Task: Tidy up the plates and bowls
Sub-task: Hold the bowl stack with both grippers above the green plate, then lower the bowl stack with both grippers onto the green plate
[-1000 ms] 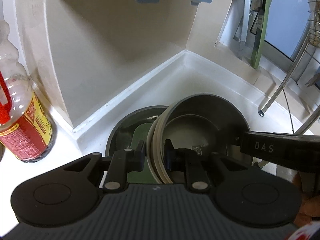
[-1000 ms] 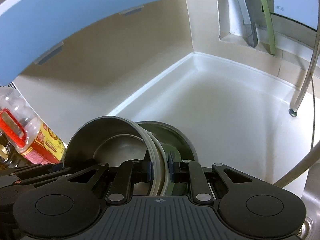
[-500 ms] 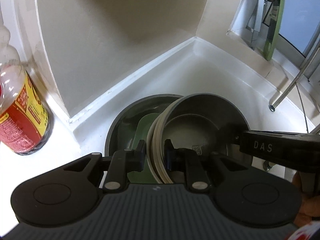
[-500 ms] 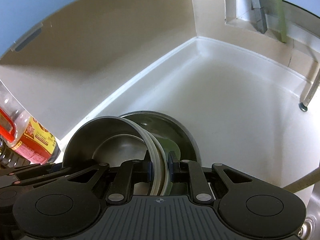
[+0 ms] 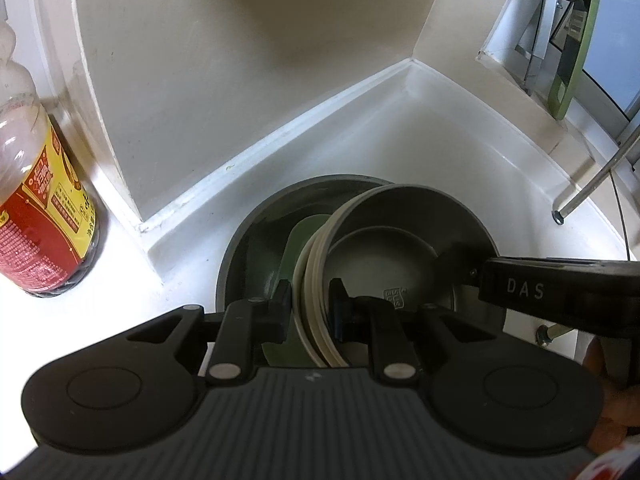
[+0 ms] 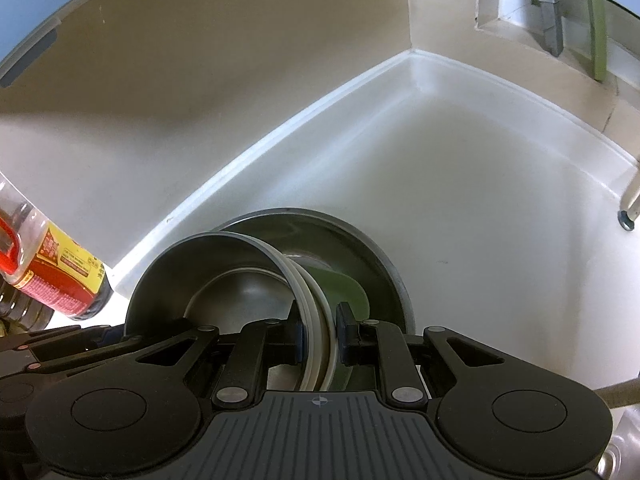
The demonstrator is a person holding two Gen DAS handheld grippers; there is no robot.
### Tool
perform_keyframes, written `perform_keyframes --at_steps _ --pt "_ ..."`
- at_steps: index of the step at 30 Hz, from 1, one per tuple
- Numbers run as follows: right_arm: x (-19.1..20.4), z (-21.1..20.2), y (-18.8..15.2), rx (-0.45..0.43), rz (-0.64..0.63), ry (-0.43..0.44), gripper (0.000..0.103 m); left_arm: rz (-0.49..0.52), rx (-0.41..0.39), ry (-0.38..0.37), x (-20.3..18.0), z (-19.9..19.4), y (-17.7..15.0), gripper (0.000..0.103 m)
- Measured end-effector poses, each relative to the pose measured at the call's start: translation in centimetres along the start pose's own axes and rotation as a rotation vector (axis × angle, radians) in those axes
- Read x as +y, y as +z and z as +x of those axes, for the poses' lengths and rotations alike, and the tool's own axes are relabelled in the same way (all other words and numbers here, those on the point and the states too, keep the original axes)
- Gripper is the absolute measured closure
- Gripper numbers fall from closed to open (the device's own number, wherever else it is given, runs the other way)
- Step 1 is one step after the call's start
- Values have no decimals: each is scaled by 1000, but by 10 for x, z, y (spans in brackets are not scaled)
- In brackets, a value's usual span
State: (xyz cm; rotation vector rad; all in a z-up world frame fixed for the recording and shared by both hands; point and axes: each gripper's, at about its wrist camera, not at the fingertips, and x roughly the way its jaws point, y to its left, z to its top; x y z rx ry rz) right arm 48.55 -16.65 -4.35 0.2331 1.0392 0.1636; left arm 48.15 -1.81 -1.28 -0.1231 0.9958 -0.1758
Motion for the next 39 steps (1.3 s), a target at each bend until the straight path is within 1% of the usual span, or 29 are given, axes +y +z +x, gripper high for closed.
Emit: perform_keyframes --at_steps 4,9,17,32,39 --pt "-3 4 5 21 7 15 86 9 1 -5 0 1 2 85" --pt "-4 4 7 24 -8 26 86 25 -13 -4 -1 0 -1 84" --pt "-9 2 2 2 1 57 86 41 -16 -16 2 -1 -1 80" --pt "-12 -4 0 -7 4 72 85 75 -25 -9 -2 -1 -1 79" --pt "-14 -19 -2 -51 17 88 85 92 -37 -9 -5 -5 -1 79"
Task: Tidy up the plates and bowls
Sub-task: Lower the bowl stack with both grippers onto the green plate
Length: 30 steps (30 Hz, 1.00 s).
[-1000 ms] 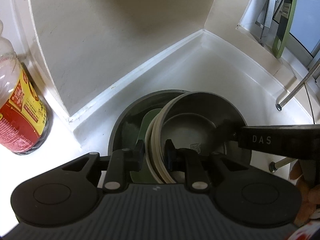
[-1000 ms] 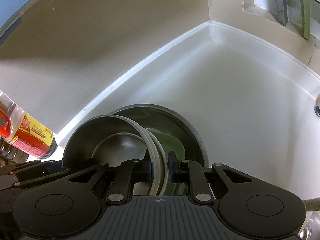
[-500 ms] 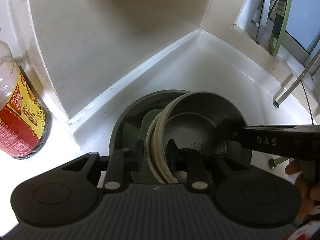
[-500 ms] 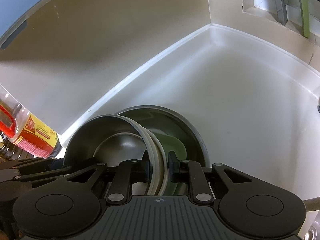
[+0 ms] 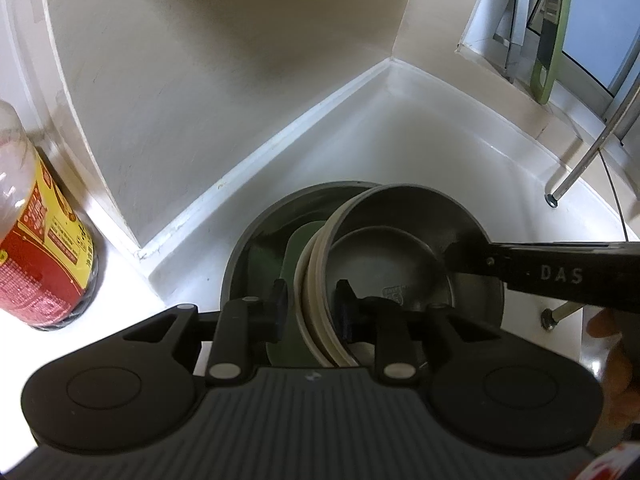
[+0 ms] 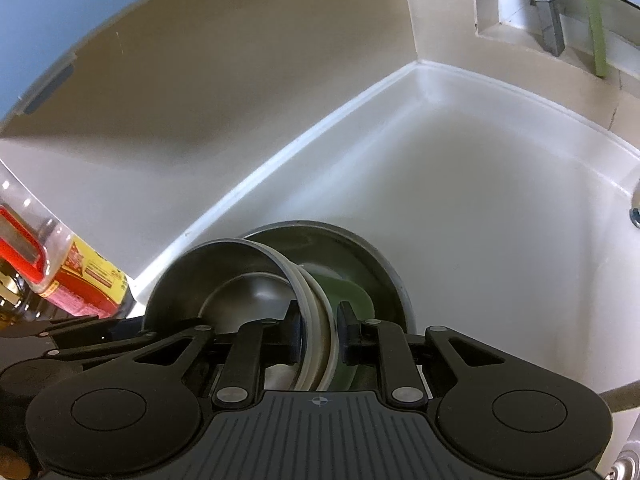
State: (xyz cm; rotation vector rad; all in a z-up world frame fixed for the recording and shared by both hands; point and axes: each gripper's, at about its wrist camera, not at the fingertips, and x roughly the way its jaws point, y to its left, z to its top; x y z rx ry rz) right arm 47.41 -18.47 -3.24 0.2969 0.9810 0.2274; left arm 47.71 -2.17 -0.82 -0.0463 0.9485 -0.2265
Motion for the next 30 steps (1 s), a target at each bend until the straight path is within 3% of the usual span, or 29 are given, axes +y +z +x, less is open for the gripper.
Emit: perform_keyframes --at_steps 13,17,30 --pt "-6 -22 -17 -30 73 71 87 18 -25 -30 2 -17 -4 80" --pt "-8 -22 -16 -28 94 63 91 29 -19 -42 1 -16 -5 88" --pt "-25 -22 8 68 282 84 91 63 -21 -51 -1 -15 0 88"
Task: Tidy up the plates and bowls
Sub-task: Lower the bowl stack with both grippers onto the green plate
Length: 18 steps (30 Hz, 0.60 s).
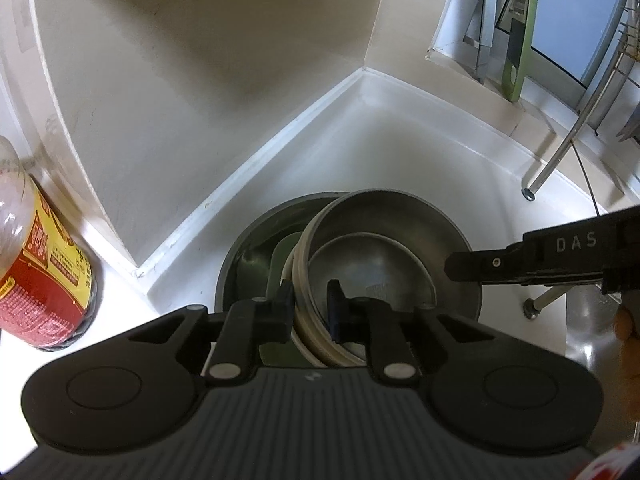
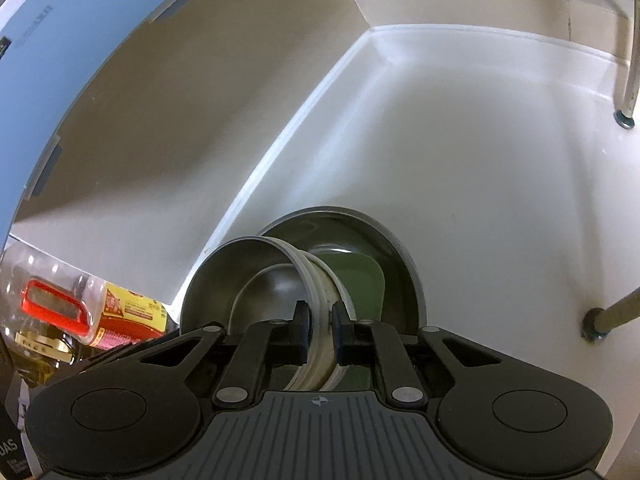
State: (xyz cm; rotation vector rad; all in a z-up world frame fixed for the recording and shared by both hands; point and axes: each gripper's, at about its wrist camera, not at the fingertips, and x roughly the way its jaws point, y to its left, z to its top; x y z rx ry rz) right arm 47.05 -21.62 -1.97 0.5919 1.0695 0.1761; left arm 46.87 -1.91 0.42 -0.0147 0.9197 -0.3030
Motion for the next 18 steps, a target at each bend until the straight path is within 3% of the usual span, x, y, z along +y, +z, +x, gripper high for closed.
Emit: perform_keyframes --at_steps 9,18 --pt "-1 8 11 55 63 -6 91 -9 16 8 1 5 2 88" --pt "8 6 5 21 9 -31 91 -21 16 12 1 3 2 88"
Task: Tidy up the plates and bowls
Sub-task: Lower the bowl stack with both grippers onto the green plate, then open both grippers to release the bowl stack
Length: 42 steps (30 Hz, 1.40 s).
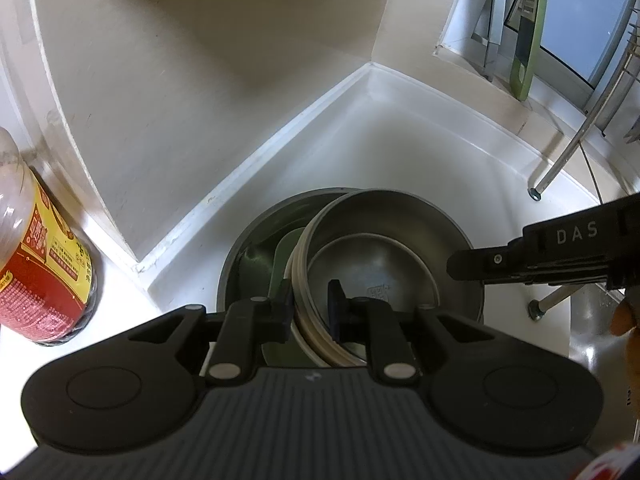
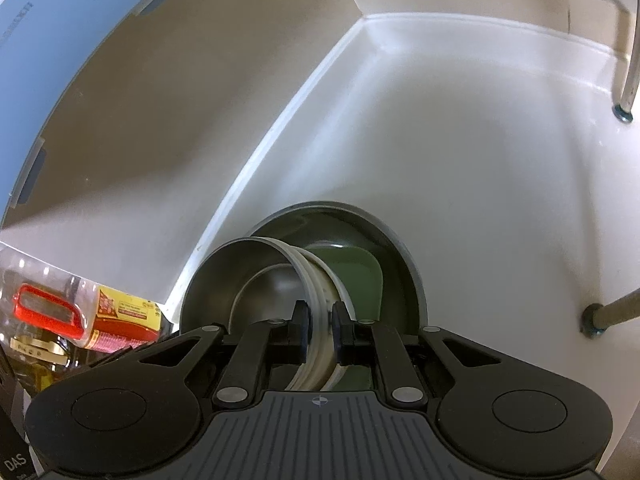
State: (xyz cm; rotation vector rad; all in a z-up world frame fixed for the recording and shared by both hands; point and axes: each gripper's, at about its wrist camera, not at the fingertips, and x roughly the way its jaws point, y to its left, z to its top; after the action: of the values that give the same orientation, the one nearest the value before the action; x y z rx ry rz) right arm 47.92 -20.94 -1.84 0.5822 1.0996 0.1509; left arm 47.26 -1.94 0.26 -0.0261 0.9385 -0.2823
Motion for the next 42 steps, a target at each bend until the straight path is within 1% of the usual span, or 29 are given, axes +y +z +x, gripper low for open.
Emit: perform_keyframes --at_steps 3,8,17,22,26,29,30,31,32,33,34,38,40,42 --pt "6 -4 -3 -41 -36 -13 91 -5 -6 6 1 -2 1 87" --pt "14 -8 -8 -71 -98 -22 91 -11 -21 12 4 -9 3 86" --pt "16 -9 -21 -106 -125 -31 90 -12 -43 9 7 -18 1 84" --pt "16 -21 -30 -180 -147 0 90 -6 -80 1 7 -31 -1 83" --pt "18 -29 -41 -212 -182 -2 90 9 -107 -6 5 -43 -4 82" --pt "21 -38 -55 -253 -219 -5 89 21 -125 -11 5 -53 -9 78" --pt "22 -40 -61 -266 -228 -6 84 25 -132 -13 5 -57 -12 77" --pt "23 -42 -66 -278 -235 -8 72 32 -138 -14 5 -61 -15 75" --pt "24 -45 -73 -289 -241 -10 64 39 -146 -13 5 -65 -18 74" --pt "26 -47 -80 -301 -248 -9 50 47 -153 -9 5 -68 -21 72" --pt "27 -49 -85 -312 -255 -10 44 54 -162 -1 6 -72 -25 69" --pt "32 -58 -112 -353 -267 -19 44 80 -186 24 7 -88 -42 67" --pt "34 -61 -125 -367 -266 -30 43 89 -187 27 9 -95 -52 64" --pt "37 -64 -136 -376 -268 -46 43 103 -189 25 11 -101 -62 63"
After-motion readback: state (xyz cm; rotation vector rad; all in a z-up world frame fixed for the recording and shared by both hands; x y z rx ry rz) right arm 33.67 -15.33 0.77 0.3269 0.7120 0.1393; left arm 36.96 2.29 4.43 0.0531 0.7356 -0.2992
